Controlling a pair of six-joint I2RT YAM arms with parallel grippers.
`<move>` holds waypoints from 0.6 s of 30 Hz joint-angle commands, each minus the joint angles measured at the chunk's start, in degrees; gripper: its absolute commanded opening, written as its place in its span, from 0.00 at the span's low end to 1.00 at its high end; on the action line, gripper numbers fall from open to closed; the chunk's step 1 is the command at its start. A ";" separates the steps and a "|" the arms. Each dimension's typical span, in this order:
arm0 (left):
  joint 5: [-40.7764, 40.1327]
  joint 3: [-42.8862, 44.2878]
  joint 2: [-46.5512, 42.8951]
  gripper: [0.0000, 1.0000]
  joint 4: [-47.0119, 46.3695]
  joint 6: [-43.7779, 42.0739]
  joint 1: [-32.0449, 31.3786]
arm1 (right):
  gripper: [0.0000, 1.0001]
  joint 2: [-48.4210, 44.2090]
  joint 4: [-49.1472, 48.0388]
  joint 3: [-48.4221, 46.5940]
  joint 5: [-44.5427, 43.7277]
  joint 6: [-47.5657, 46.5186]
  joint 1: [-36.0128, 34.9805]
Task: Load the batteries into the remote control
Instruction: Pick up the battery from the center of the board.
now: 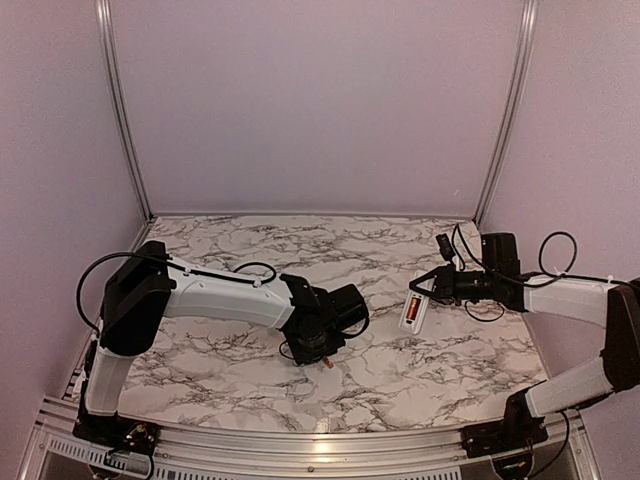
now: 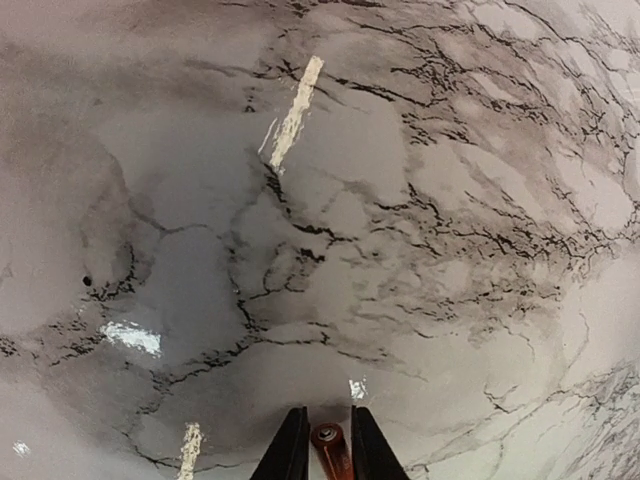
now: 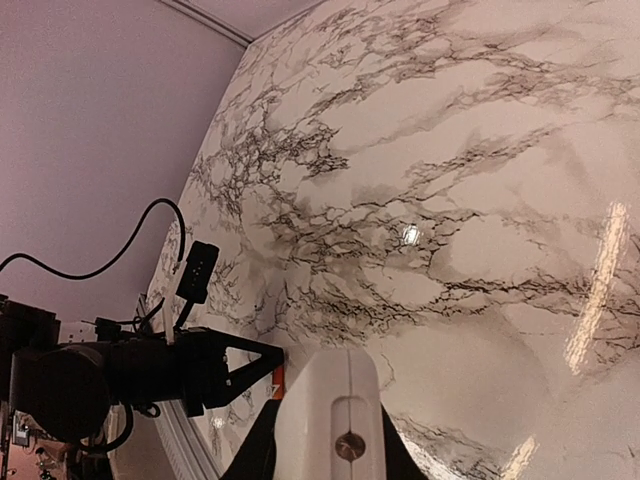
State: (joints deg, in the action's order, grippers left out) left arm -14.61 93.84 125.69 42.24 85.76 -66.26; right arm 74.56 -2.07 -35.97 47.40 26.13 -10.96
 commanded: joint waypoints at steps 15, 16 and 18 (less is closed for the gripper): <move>-0.62 4.02 4.30 0.29 2.30 -10.38 -1.87 | 0.00 0.21 -0.80 -2.02 0.71 0.60 0.65; -0.48 4.28 4.49 0.29 2.32 -10.47 -2.00 | 0.00 0.22 -0.71 -2.08 0.76 0.60 0.60; -0.10 4.88 4.91 0.29 2.45 -10.44 -2.27 | 0.00 0.26 -0.65 -2.07 0.56 0.53 0.65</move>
State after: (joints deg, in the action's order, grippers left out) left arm -16.36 97.45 127.94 42.96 76.49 -67.94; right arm 74.76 -2.07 -35.97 47.48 26.50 -10.94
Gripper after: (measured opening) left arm 0.293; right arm 0.201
